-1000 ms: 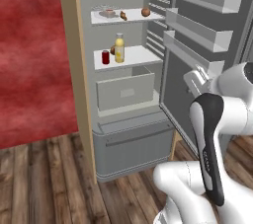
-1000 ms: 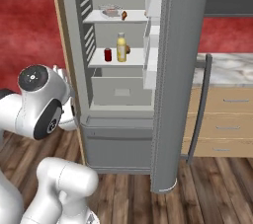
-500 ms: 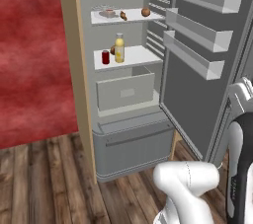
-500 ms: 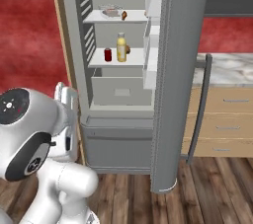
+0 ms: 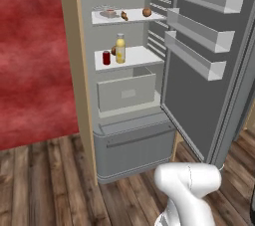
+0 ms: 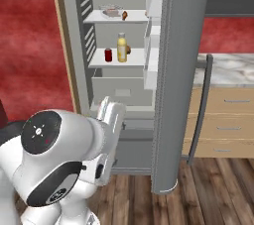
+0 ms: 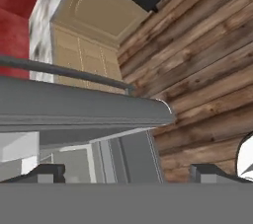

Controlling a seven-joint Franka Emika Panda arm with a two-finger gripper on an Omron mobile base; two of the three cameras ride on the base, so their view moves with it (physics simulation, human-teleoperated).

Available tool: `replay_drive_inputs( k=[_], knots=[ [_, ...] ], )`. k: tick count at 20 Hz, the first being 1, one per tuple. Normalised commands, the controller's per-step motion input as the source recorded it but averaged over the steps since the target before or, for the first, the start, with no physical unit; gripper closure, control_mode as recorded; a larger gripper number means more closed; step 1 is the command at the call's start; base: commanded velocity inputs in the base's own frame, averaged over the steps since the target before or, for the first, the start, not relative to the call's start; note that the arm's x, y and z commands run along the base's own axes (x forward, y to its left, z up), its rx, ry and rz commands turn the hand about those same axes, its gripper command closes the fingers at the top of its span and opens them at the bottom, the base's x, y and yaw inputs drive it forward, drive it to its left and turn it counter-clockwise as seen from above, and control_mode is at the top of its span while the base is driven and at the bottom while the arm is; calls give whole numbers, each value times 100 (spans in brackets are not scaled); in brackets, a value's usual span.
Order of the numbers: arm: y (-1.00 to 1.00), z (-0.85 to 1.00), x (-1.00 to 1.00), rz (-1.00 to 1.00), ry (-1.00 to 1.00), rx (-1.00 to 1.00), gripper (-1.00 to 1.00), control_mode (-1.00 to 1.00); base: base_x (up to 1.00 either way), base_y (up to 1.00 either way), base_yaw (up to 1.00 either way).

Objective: Place the tupperware on the top shelf of the fridge. Make space for the tupperware among the existing items by rearranging them on the shelves if needed. Close the fridge door when finished.

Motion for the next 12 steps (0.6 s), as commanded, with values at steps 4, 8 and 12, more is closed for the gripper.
replay_drive_inputs(
  k=[4,8,12],
  knots=[
    [-100,1,13,-13,-1,17,-100,-100,0,0,0],
    [-100,0,66,-2,0,16,-100,-100,0,0,0],
    [-95,-26,100,9,-1,6,-100,-100,0,0,0]
  ],
)
